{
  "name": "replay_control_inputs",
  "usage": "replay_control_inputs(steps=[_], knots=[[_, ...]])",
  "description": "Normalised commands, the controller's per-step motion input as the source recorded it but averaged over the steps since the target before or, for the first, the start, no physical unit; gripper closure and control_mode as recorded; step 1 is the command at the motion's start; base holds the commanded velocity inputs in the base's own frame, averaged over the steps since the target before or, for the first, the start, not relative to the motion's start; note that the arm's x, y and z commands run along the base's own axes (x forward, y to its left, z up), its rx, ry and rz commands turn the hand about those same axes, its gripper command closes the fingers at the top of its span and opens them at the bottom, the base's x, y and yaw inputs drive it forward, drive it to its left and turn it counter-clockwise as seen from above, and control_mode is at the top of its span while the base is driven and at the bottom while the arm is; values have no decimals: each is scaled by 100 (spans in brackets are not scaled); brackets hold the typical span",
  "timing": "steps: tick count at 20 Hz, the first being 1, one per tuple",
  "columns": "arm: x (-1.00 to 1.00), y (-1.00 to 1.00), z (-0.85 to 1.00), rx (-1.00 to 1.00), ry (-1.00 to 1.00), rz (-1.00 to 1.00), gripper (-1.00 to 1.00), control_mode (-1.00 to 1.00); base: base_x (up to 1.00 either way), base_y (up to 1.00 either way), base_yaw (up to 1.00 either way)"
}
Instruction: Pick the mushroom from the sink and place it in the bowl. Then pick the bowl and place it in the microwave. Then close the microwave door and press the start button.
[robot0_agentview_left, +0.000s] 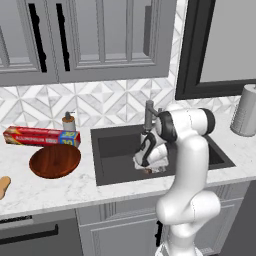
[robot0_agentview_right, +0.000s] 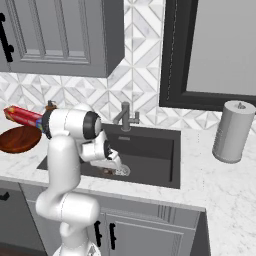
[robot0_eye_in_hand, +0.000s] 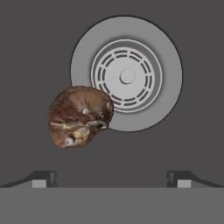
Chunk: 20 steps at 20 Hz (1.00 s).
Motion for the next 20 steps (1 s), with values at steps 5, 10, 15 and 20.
replay_control_inputs(steps=[5,10,15,20], knots=[[48,0,-6,0,0,0,-100,-100,0,0,0],[8,0,-26,0,-3,0,-100,-100,0,0,0],[0,0,-32,0,-6,0,-100,-100,0,0,0],[-4,5,-28,0,-7,0,-100,-100,0,0,0]])
